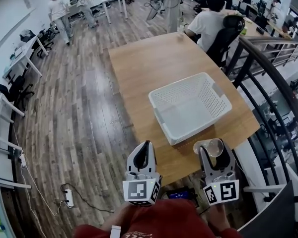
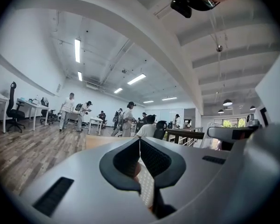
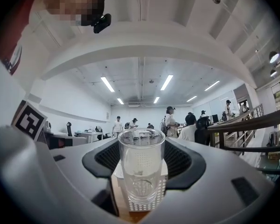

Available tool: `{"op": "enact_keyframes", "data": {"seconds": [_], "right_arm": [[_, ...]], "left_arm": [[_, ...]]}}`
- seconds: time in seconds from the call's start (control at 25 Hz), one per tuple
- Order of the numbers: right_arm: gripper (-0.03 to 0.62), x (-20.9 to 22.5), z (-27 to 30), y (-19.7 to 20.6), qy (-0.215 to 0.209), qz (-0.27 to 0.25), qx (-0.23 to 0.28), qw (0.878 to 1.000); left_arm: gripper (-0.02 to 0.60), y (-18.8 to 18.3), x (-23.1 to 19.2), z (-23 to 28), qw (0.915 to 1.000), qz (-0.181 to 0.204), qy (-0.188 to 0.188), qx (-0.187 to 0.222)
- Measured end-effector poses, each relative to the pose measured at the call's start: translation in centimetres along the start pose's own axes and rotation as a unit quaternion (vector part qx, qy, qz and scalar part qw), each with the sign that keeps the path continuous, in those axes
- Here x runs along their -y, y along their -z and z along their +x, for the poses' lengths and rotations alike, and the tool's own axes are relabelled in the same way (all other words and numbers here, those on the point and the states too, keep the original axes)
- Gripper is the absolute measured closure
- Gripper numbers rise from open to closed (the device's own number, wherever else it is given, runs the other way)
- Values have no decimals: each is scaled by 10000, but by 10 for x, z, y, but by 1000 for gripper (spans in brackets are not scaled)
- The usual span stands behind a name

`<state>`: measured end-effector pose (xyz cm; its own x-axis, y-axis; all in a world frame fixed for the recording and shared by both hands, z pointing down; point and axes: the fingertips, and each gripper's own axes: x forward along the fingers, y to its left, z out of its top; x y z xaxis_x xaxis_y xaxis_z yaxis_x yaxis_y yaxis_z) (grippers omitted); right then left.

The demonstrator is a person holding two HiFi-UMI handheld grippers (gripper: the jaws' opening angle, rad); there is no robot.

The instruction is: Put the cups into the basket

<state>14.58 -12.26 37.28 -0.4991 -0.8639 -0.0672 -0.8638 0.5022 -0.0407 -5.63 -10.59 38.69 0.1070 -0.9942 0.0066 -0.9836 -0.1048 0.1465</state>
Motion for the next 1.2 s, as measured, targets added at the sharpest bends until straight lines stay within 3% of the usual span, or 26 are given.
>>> {"op": "enact_keyframes", "data": {"seconds": [0.4,0.68,1.2], "right_arm": [[312,-11,41,-4,-209,-91,66,9997],[312,-18,69,-7,-184,-135,45,9997],[312,-12,105,-25,407,-282,-41,9988]], "left_arm": [[573,4,-32,14,9997,9,-236,-65],[572,0,-52,35,9997,-54,-193,-111],[573,-17,-64,91,9986,-140,440,-247]]}}
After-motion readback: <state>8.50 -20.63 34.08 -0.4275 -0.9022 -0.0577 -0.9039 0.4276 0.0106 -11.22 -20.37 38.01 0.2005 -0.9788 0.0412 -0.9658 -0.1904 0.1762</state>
